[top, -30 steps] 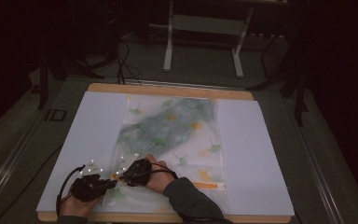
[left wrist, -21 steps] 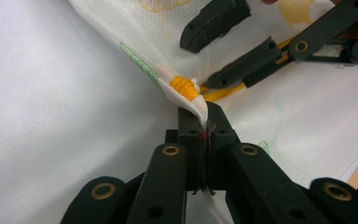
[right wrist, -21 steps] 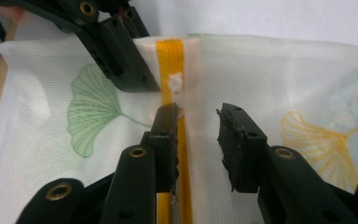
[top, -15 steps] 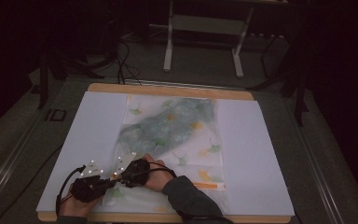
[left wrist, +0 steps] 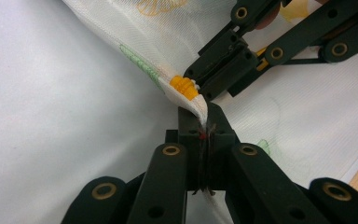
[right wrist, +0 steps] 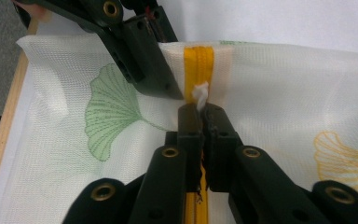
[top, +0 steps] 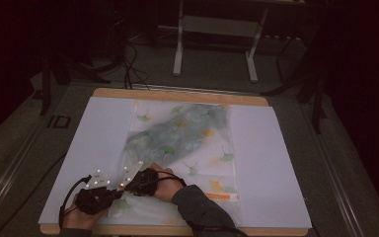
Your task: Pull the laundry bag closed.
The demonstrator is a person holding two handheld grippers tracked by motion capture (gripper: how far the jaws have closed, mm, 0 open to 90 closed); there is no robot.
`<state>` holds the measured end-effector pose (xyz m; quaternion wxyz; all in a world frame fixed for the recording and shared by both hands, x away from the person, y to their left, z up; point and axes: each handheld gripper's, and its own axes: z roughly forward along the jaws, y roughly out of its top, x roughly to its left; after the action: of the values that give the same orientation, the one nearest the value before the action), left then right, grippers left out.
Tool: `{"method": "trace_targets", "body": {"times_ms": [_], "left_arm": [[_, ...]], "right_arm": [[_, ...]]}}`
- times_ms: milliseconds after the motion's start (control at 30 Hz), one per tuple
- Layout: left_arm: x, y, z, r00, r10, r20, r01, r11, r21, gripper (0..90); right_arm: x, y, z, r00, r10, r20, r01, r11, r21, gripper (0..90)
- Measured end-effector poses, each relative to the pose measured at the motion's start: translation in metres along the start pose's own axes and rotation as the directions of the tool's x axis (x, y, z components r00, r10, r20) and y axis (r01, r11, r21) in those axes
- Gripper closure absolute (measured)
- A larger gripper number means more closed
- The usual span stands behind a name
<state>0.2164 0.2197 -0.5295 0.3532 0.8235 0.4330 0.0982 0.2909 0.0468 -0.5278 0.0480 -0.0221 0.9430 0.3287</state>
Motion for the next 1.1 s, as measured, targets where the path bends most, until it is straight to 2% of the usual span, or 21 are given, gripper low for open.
{"method": "trace_targets", "body": {"times_ms": [200, 333, 433, 800, 967, 1100], "left_arm": [[0.0, 0.0, -0.001, 0.9999, -0.007, 0.012, 0.007, 0.9999, -0.01, 87.8], [0.0, 0.0, -0.001, 1.0, -0.003, 0.005, 0.003, 1.0, -0.008, 88.0], [0.0, 0.0, -0.001, 0.9998, -0.016, 0.011, 0.016, 0.9998, -0.014, 88.0], [0.003, 0.0, -0.006, 0.9989, -0.038, 0.029, 0.039, 0.9977, -0.056, 88.1], [0.004, 0.0, -0.008, 0.998, -0.048, 0.042, 0.051, 0.9954, -0.081, 88.1], [0.005, -0.001, -0.01, 0.9978, -0.049, 0.045, 0.053, 0.9945, -0.091, 88.1]], "right_arm": [[0.004, 0.002, 0.0, 0.9987, -0.002, 0.051, 0.002, 1.0, -0.007, 90.0], [0.007, 0.004, 0.002, 0.9967, -0.018, 0.08, 0.018, 1.0, 0.006, 90.0], [0.009, 0.005, 0.002, 0.9946, -0.028, 0.1, 0.026, 0.999, 0.023, 90.0], [0.014, 0.0, -0.001, 0.9906, -0.045, 0.129, 0.037, 0.997, 0.069, 90.0], [0.015, -0.002, -0.005, 0.9875, -0.069, 0.142, 0.055, 0.994, 0.099, 90.0], [0.016, -0.005, -0.008, 0.9873, -0.076, 0.14, 0.061, 0.992, 0.109, 90.0]]}}
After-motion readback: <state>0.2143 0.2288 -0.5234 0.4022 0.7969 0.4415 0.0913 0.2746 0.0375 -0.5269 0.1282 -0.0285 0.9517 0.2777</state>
